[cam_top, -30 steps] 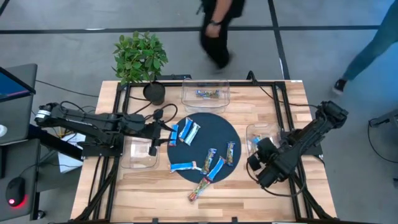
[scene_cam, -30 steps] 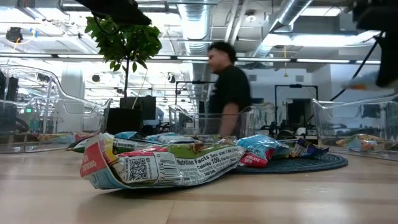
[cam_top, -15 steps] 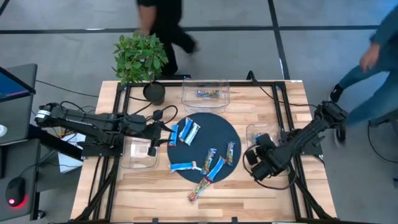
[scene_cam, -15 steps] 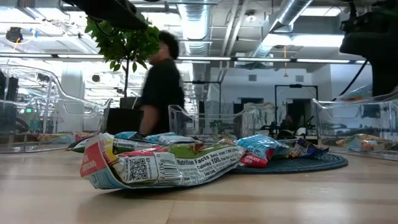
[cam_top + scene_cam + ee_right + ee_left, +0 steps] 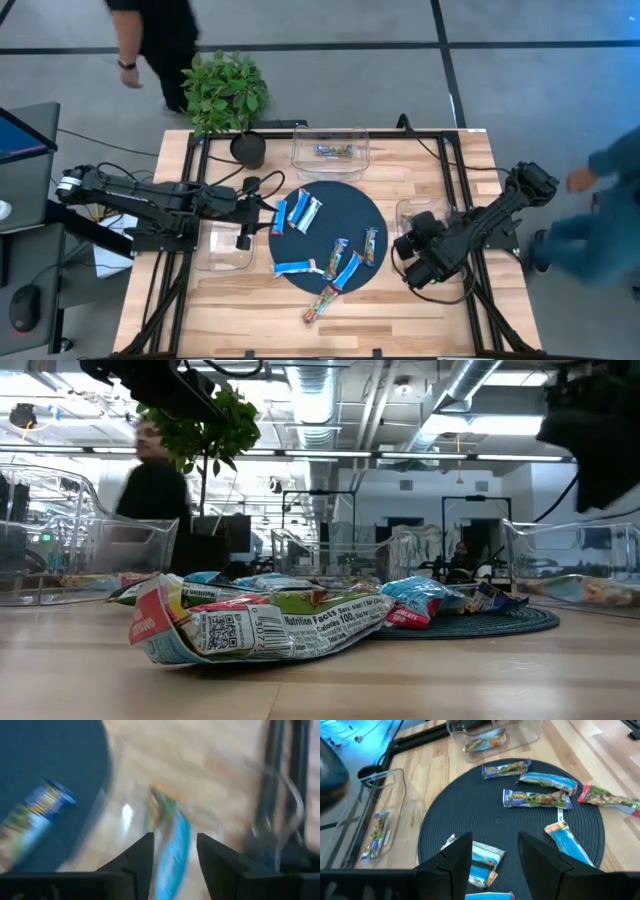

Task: Pick and place Granola Bars by type
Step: Put the bottom red granola bar into the left transparent bin

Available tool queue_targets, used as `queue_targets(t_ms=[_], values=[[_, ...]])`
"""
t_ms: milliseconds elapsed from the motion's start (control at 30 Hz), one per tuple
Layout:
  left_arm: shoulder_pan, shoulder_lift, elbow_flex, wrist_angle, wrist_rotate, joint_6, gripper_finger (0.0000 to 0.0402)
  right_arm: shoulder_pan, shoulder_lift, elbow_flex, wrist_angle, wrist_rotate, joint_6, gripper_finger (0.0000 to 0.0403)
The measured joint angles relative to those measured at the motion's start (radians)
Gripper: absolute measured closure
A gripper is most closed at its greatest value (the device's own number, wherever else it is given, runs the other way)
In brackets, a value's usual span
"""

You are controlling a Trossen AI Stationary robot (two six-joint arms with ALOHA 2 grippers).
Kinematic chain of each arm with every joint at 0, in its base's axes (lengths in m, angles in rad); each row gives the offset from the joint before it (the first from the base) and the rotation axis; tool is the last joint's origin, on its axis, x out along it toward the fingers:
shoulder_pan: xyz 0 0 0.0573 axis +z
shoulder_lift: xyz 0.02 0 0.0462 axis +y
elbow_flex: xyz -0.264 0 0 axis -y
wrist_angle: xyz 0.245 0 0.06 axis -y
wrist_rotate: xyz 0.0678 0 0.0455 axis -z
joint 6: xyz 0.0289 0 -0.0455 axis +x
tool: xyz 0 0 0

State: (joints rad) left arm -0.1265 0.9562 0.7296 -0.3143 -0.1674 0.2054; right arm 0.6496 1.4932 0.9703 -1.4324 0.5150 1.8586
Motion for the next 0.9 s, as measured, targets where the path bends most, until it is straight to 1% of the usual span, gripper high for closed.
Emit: queue_targets(t_ms=[133, 233, 333, 500, 600, 667, 800, 900], values=[[0.000, 0.000, 0.000, -0.007, 0.002, -0.003, 0.0249, 0.026, 0.000, 0.000, 0.045, 0.211, -0.058, 0.0251], [0.000, 0.000, 0.000, -0.007, 0.002, -0.010, 0.0249, 0.039, 0.000, 0.000, 0.097, 0.340, -0.154, 0.0251], [0.000, 0.000, 0.000, -0.006, 0.002, -0.010, 0.0248, 0.044, 0.000, 0.000, 0.195, 0.448, -0.306, 0.0254], [0.000, 0.004, 0.000, -0.006, 0.003, -0.029, 0.0248, 0.041, 0.000, 0.000, 0.423, 0.627, -0.631, 0.0260], [0.000, 0.035, 0.000, -0.009, 0.013, -0.057, 0.0248, 0.028, 0.000, 0.000, 0.552, 0.679, -0.809, 0.0263], [0.000, 0.075, 0.000, 0.002, 0.058, -0.069, 0.0248, 0.019, 0.000, 0.000, 0.616, 0.691, -0.889, 0.0266], [-0.006, 0.197, 0.000, 0.020, 0.139, -0.088, 0.0248, 0.002, 0.000, -0.009, 0.697, 0.692, -0.970, 0.0266], [-0.017, 0.288, 0.000, 0.059, 0.162, -0.102, 0.0248, -0.009, 0.000, -0.033, 0.722, 0.692, -1.010, 0.0264]])
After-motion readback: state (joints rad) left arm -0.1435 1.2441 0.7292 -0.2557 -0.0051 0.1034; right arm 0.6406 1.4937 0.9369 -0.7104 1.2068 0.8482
